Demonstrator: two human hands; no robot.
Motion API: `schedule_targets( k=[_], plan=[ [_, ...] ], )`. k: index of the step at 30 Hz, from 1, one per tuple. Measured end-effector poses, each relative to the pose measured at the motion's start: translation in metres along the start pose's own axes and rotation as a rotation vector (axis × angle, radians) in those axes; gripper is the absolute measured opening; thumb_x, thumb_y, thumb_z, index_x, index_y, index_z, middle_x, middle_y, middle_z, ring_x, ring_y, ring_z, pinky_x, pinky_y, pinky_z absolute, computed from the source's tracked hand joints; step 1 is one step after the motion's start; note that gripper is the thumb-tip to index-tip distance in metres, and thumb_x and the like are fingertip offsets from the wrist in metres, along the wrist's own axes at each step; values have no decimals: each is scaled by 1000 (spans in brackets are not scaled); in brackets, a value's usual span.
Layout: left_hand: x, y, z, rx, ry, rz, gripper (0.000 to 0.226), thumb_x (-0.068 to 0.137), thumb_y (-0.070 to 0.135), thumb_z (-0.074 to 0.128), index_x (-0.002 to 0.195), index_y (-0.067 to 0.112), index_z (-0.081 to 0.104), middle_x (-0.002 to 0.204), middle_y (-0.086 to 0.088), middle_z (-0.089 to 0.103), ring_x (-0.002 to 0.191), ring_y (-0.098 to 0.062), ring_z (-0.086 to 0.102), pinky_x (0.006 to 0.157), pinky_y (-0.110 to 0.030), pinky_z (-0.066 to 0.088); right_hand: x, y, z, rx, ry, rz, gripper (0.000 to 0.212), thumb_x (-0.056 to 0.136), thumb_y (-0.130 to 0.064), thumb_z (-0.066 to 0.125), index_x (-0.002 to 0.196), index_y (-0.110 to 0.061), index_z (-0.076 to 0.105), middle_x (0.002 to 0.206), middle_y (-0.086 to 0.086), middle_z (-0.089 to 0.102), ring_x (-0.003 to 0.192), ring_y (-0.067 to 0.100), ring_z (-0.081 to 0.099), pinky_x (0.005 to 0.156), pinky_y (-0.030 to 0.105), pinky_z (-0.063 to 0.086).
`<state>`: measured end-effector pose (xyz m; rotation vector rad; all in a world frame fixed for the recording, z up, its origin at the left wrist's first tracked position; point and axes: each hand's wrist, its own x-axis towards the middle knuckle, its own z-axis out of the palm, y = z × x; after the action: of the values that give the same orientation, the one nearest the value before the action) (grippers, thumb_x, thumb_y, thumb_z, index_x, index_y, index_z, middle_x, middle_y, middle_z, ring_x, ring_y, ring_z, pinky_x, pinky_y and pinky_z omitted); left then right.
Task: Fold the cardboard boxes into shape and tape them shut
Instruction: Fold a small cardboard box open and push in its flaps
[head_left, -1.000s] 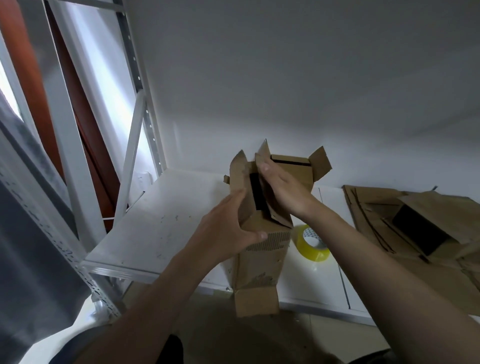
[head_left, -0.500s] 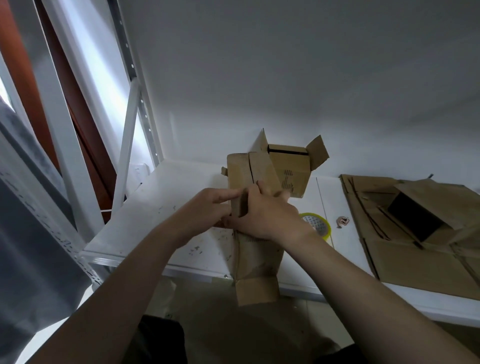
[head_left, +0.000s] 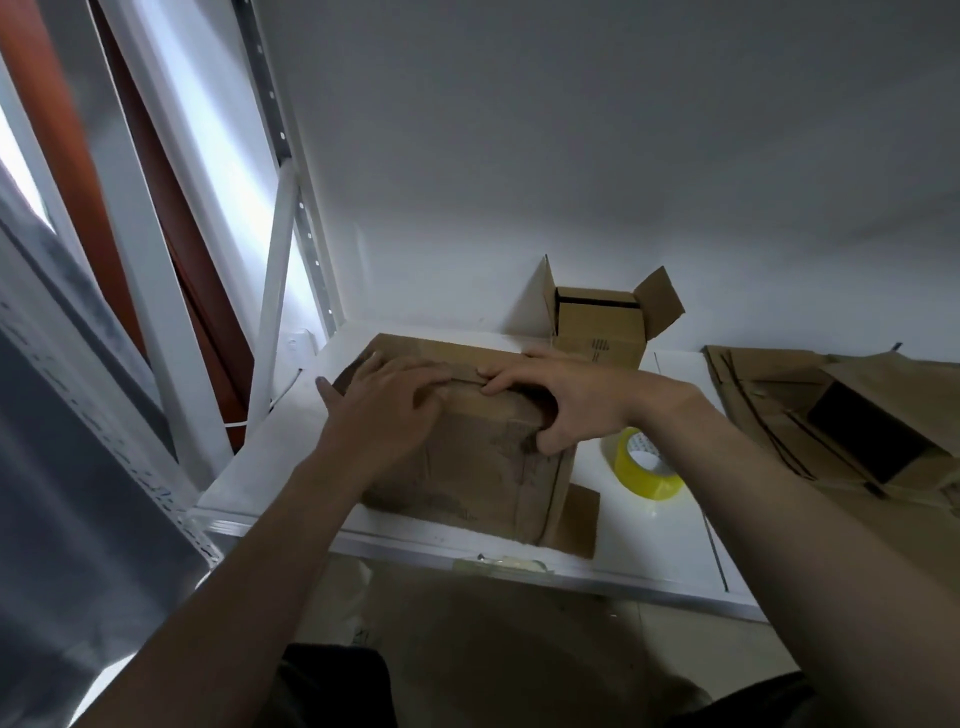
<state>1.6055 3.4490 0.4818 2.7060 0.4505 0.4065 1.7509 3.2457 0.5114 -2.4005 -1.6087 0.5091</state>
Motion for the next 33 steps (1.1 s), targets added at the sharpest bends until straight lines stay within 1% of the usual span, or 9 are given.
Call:
schedule_targets(
  k=[4, 6, 9, 13, 18, 23, 25, 29, 33],
  plan=[
    [-5, 10, 17, 1, 28, -38, 40, 104, 48, 38, 142, 42, 49, 155, 12, 40, 151, -24, 22, 117, -71, 3, -14, 3, 2, -98, 60, 32, 70, 86, -35, 70, 148, -45, 39, 162, -21, 27, 152, 11, 8, 123, 46, 0],
    [-6, 15, 23, 16, 8, -46, 42, 105, 51, 35, 144, 41, 45, 160, 8, 33, 153, -28, 15, 116, -72, -1, -30, 7, 9, -17, 333, 55, 48, 89, -50, 63, 136, -43, 56, 146, -20, 51, 141, 7, 34, 119, 43, 25],
    [-6, 17, 27, 72, 8, -29, 45, 104, 54, 29, 147, 46, 42, 160, 8, 31, 152, -28, 16, 116, -71, 3, -64, 34, 24, 254, 944, 267, 30, 95, -47, 53, 95, -26, 75, 93, -11, 72, 87, 7, 63, 77, 41, 56],
    [-11, 22, 28, 75, 42, -40, 45, 105, 53, 31, 147, 46, 42, 159, 7, 32, 151, -27, 18, 118, -70, 5, -87, 92, 59, 173, 599, 692, 13, 91, -34, 67, 96, -29, 78, 105, -4, 76, 91, 16, 69, 79, 31, 56],
    [-14, 36, 32, 62, 66, -53, 47, 103, 51, 37, 147, 39, 46, 160, 1, 36, 151, -29, 24, 118, -70, 6, -87, 141, 115, 168, 165, 810, 42, 91, -25, 67, 133, -24, 64, 136, 9, 61, 123, 29, 58, 105, 38, 47],
    [-14, 48, 32, 34, 60, -91, 49, 103, 48, 41, 148, 29, 46, 159, -4, 38, 149, -32, 28, 118, -70, 9, -85, 157, 126, 187, 343, 797, 35, 99, -31, 60, 133, -22, 64, 132, 13, 64, 118, 34, 60, 100, 44, 50],
    [-13, 53, 32, 91, 32, -69, 50, 103, 54, 36, 149, 35, 44, 160, 1, 36, 150, -29, 28, 118, -69, 11, -86, 148, 110, 224, 500, 785, 34, 98, -31, 63, 129, -20, 68, 121, 12, 69, 102, 30, 65, 86, 37, 53],
    [-15, 70, 35, 60, 39, -11, 54, 100, 60, 34, 145, 34, 50, 156, 4, 43, 146, -28, 35, 117, -68, 18, -100, 111, 56, 520, 987, 660, 30, 94, -38, 68, 91, -7, 67, 85, 10, 69, 66, 19, 66, 57, 36, 55],
    [-9, 89, 42, 66, 12, 6, 41, 102, 52, 38, 138, 41, 54, 151, 9, 46, 143, -24, 35, 114, -67, 17, -119, 55, 2, 861, 1227, 452, 40, 93, -36, 69, 87, 2, 56, 72, 6, 58, 47, 16, 57, 42, 26, 44]
  ],
)
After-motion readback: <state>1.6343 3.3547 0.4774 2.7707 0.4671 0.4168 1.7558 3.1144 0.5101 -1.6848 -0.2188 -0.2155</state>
